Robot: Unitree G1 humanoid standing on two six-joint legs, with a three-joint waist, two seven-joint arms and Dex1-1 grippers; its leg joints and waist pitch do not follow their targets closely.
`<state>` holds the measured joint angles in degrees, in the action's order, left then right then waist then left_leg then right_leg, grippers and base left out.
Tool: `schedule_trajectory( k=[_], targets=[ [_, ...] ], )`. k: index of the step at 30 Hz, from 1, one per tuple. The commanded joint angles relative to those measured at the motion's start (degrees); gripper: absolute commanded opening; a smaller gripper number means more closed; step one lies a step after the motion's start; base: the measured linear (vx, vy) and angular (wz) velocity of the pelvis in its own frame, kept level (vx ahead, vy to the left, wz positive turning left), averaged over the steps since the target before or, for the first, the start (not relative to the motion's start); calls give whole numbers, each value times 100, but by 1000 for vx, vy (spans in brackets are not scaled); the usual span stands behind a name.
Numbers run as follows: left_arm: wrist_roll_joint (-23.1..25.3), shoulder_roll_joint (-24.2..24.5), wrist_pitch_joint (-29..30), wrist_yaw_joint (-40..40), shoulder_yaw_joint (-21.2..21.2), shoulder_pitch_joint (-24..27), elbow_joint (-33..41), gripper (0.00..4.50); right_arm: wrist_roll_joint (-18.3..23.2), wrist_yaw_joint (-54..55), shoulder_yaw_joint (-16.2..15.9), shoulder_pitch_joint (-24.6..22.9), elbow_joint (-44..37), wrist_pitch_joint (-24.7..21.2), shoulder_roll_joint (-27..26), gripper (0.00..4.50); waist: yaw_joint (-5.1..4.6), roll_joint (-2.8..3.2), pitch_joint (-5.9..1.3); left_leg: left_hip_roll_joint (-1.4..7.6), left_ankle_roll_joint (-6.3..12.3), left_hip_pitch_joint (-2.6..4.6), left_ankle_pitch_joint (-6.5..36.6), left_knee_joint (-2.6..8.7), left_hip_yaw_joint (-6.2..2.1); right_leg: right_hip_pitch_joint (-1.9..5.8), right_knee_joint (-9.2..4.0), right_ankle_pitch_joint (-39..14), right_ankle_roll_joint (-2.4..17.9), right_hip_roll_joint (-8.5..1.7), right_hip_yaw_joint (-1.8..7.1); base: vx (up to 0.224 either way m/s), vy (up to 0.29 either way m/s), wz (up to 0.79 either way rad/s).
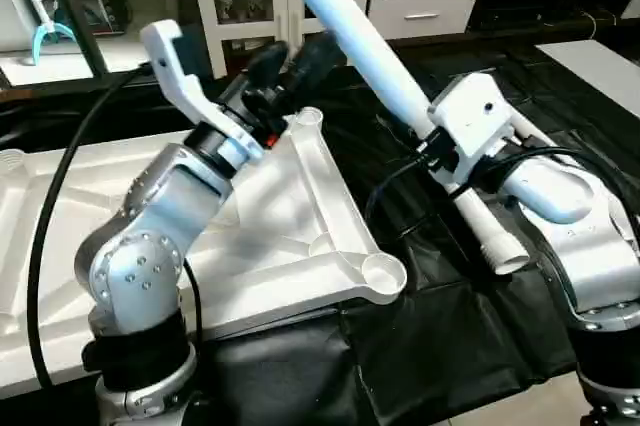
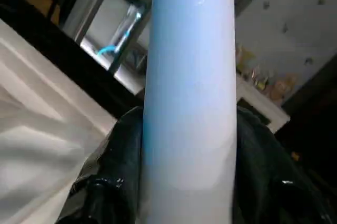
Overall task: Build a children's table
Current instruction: Pick table leg
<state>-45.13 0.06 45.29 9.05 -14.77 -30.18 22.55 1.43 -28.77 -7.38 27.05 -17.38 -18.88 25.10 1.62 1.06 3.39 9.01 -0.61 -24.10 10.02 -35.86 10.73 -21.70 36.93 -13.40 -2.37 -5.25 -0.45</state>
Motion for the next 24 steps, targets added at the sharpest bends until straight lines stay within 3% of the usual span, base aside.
schedule_trajectory(
  k=[1, 10, 15, 18, 24],
  targets=[
    [27, 35, 11, -160, -32, -101, -98, 450, -49, -76, -44, -53, -126, 165, 73, 186, -27, 29, -406, 307, -204, 249, 1249, 461, -160, 139, -476, -36, 1089, -143, 118, 0, 0, 0],
    [-509, -40, 72, -411, -342, -252, -127, 450, -310, -293, -411, -342, -68, 485, 241, 186, -20, 24, -399, 310, -170, 252, 1302, 467, -161, 146, -474, -76, 1193, -151, 112, 0, 0, 0],
    [-1190, -57, 169, -171, -337, -84, 181, 450, -333, -33, -239, -196, 31, 548, 80, 186, -20, 13, -402, 306, -156, 248, 1259, 456, -156, 148, -463, -41, 1222, -148, 113, 0, 0, 0],
    [-1259, -4, 269, -9, -209, 69, 329, 450, -265, 125, -86, -71, 59, 511, -33, 186, -28, 5, -398, 314, -122, 247, 1209, 460, -153, 147, -459, -49, 1198, -148, 111, 0, 0, 0],
    [-1427, -28, 251, -96, -200, 116, 360, 450, -308, 239, -2, -25, 155, 444, -45, 186, -24, 3, -387, 313, -234, 265, 1339, 470, -149, 129, -473, -302, 1098, -137, 115, 0, 0, 0]
  ],
)
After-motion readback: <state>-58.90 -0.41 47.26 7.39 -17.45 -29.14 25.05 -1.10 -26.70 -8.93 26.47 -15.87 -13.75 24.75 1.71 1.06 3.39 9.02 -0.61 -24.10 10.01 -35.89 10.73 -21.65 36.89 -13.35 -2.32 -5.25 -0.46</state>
